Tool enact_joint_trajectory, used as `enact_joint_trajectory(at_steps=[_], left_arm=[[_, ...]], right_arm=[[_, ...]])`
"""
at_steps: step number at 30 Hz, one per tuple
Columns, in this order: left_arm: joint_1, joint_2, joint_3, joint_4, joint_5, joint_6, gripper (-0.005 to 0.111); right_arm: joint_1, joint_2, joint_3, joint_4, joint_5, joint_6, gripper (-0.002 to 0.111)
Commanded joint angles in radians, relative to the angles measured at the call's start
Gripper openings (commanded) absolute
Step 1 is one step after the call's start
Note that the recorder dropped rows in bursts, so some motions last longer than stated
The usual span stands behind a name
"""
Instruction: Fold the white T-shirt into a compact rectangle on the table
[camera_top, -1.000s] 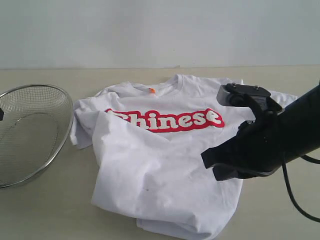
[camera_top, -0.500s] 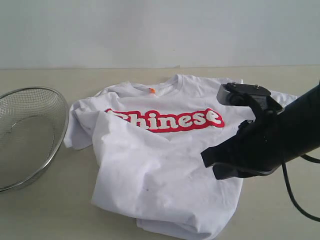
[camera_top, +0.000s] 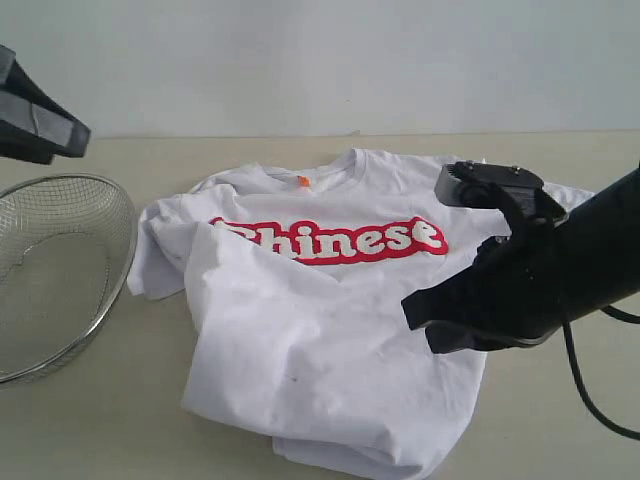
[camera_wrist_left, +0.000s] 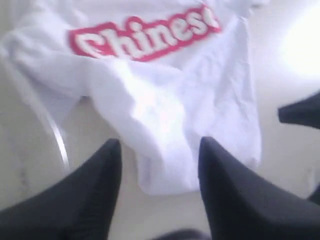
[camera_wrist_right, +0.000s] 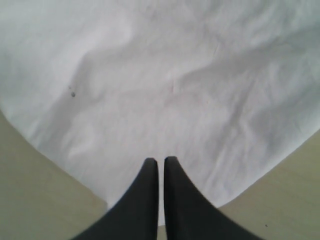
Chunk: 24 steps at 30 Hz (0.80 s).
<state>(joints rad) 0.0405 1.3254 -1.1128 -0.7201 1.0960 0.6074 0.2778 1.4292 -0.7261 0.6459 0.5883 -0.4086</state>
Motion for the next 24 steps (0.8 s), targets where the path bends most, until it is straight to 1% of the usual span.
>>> enact_joint_trajectory(at_steps=[1,2,5,6,8,12,15,17,19,20,22,24], left_arm=[[-0.134,-0.026,0.104,0.008,-0.014,0.018,0.042],[-0.159,-0.026,0.146,0.026,-0.062,0.003,0.044],[-0.211,-0.018,0.283,0.048,-0.286,-0.033,0.046],[-0.225,-0.010,0.336,0.027,-0.335,-0.031,0.046],[-0.249,0.011,0.393,-0.021,-0.393,-0.003,0.046],[-0.319,0.093,0.432,-0.129,-0.462,0.087,0.046],[-0.360,0.157,0.432,-0.151,-0.543,0.093,0.046],[-0.372,0.194,0.432,-0.154,-0.565,0.093,0.048],[-0.383,0.226,0.430,-0.165,-0.570,0.093,0.052],[-0.391,0.242,0.430,-0.166,-0.573,0.093,0.055],[-0.411,0.266,0.430,-0.166,-0.578,0.093,0.057],[-0.423,0.287,0.430,-0.180,-0.584,0.100,0.057]], right_arm=[[0.000,-0.011,0.008,0.000,0.004,0.013,0.000],[0.000,-0.013,0.013,0.004,0.005,0.013,0.000],[0.000,-0.030,0.052,0.032,-0.006,0.013,0.000],[0.000,-0.040,0.072,0.036,-0.016,0.013,0.000],[0.000,-0.062,0.115,0.045,-0.039,0.013,0.000],[0.000,-0.084,0.170,0.052,-0.065,0.013,0.000],[0.000,-0.075,0.193,0.051,-0.071,0.015,0.000],[0.000,-0.076,0.202,0.051,-0.071,0.015,0.002],[0.000,-0.076,0.203,0.051,-0.073,0.031,0.009],[0.000,-0.076,0.203,0.051,-0.082,0.039,0.015],[0.000,-0.076,0.203,0.051,-0.098,0.063,0.030],[0.000,-0.071,0.203,0.051,-0.101,0.098,0.048]])
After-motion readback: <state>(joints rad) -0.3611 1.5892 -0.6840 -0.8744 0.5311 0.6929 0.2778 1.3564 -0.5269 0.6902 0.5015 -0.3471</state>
